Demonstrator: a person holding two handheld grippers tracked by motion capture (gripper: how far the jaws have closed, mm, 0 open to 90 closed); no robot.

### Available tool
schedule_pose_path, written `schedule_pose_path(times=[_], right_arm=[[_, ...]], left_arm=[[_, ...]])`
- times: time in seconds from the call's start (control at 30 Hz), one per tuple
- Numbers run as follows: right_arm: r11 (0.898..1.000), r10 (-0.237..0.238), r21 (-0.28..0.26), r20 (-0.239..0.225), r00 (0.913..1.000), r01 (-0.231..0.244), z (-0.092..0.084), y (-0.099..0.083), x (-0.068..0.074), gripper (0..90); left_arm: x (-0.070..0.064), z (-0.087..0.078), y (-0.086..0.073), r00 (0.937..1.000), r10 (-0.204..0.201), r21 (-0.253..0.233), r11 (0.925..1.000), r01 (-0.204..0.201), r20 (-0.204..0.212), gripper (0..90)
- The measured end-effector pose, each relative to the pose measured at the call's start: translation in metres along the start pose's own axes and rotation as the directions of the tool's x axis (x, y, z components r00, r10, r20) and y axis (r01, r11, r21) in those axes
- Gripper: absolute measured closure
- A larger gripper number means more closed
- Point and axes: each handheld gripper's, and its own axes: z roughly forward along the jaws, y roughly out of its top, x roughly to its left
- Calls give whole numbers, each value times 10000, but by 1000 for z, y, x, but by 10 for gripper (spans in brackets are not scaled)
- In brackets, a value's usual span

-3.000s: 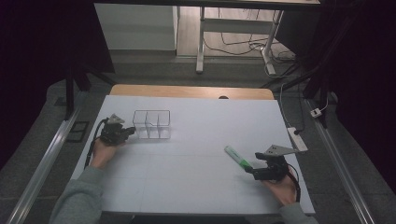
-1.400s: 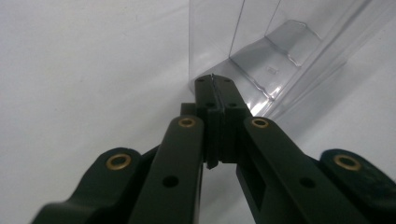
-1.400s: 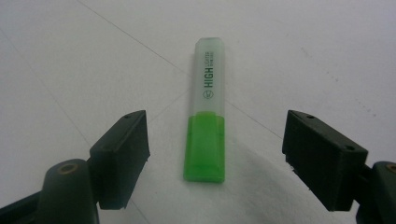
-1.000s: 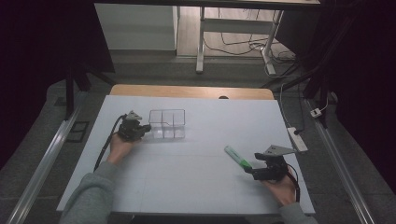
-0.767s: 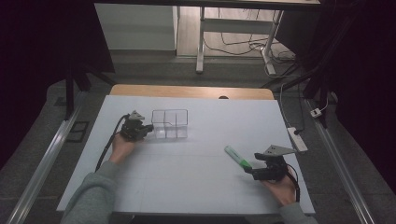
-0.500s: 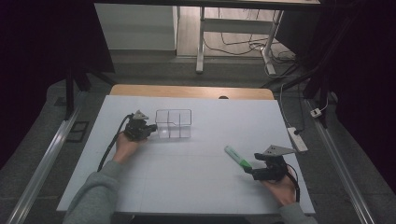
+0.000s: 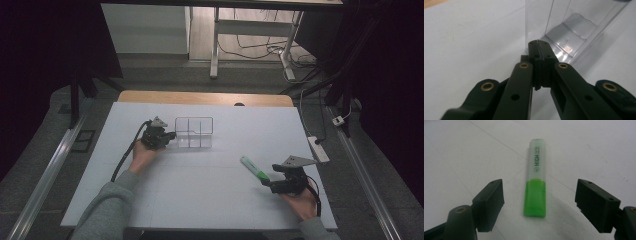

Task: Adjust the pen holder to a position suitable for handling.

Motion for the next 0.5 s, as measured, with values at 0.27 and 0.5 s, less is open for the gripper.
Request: schedule_pose_path(times=[0.27, 0.5], right_arm=[[10000, -8, 33, 8, 10000, 8, 0, 0, 0, 226], [10000, 8, 7, -6, 10000, -8, 0, 0, 0, 226]], left_arm=[[-5, 7, 5, 9999, 87, -71, 9999, -86, 90, 888], [-8, 12, 9, 9997, 124, -90, 9999, -123, 186, 888]])
